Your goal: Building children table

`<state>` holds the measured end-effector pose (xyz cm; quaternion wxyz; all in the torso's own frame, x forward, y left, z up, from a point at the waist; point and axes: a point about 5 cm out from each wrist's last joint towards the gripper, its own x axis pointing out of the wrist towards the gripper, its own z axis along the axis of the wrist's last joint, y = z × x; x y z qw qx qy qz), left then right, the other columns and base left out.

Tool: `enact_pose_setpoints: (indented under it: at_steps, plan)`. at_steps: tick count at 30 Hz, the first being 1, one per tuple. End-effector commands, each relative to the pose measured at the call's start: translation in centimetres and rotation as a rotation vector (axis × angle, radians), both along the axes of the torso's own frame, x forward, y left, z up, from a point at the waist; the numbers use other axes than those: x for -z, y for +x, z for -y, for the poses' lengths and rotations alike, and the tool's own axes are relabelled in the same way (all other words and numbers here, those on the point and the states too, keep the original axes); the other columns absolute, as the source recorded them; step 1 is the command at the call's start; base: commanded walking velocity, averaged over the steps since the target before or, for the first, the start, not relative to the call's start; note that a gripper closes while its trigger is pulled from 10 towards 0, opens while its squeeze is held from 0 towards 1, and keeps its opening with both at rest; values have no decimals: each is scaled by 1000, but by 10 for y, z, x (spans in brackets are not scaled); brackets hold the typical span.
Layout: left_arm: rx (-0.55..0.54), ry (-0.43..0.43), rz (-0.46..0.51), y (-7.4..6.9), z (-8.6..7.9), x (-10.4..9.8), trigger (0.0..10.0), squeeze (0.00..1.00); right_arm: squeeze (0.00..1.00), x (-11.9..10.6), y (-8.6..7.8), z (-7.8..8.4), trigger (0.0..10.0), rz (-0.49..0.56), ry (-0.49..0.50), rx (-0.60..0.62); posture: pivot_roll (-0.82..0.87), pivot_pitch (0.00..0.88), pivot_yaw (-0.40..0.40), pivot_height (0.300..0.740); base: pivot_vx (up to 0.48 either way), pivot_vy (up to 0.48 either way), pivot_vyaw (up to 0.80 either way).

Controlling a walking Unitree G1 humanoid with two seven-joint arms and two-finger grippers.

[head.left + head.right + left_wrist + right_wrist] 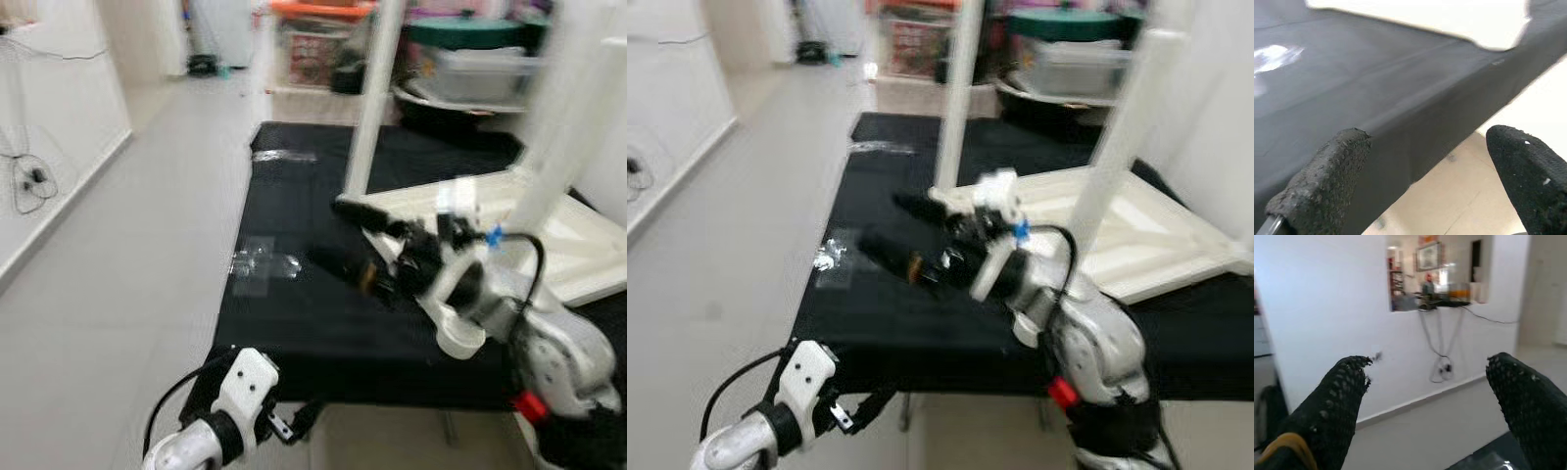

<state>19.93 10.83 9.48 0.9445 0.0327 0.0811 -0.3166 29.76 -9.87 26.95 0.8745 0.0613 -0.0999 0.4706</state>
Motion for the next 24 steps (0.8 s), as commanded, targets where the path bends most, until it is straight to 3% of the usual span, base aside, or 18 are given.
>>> enact_pose_setpoints:
  at_steps: [1, 3, 4, 6, 8, 13, 15, 20, 21, 24]
  plan:
    - [-17, -14, 18, 0, 0, -4, 10000, 0, 0, 14, 10, 2, 10000, -61, -49, 91, 49, 25, -95, 740, 0, 0, 0]
    - [-37, -23, 22, -1, 1, -6, 10000, 0, 0, 29, 45, -7, 10000, -90, -135, 273, 79, 50, -128, 740, 0, 0, 0]
    - [-37, -23, 22, -1, 1, -6, 10000, 0, 0, 29, 45, -7, 10000, -90, -135, 273, 79, 50, -128, 740, 0, 0, 0]
    - [-23, -17, 24, -7, 4, -9, 10000, 0, 0, 45, 78, -13, 10000, -88, -278, 490, 89, 71, -134, 740, 0, 0, 0]
    - [-17, -14, 25, -10, 5, -10, 10000, 0, 0, 49, 87, -15, 10000, -87, -323, 552, 89, 71, -134, 740, 0, 0, 0]
    - [13, 6, 30, -19, 9, -14, 10000, 0, 0, 63, 102, -17, 10000, -181, -438, 661, 107, 119, -156, 740, 0, 0, 0]
    - [29, 7, 28, -29, 12, -18, 10000, 0, 0, 76, 107, -18, 10000, -249, -550, 701, 114, 135, -167, 740, 0, 0, 0]
    - [22, -13, 17, -35, 13, -21, 10000, 0, 0, 81, 109, -16, 10000, -259, -608, 734, 105, 162, -170, 740, 0, 0, 0]
    - [23, -19, 14, -38, 13, -23, 10000, 0, 0, 84, 110, -11, 10000, -255, -655, 768, 83, 198, -166, 740, 0, 0, 0]
    - [25, -25, 11, -41, 14, -25, 10000, 0, 0, 86, 111, -3, 10000, -274, -667, 811, 85, 205, -170, 740, 0, 0, 0]
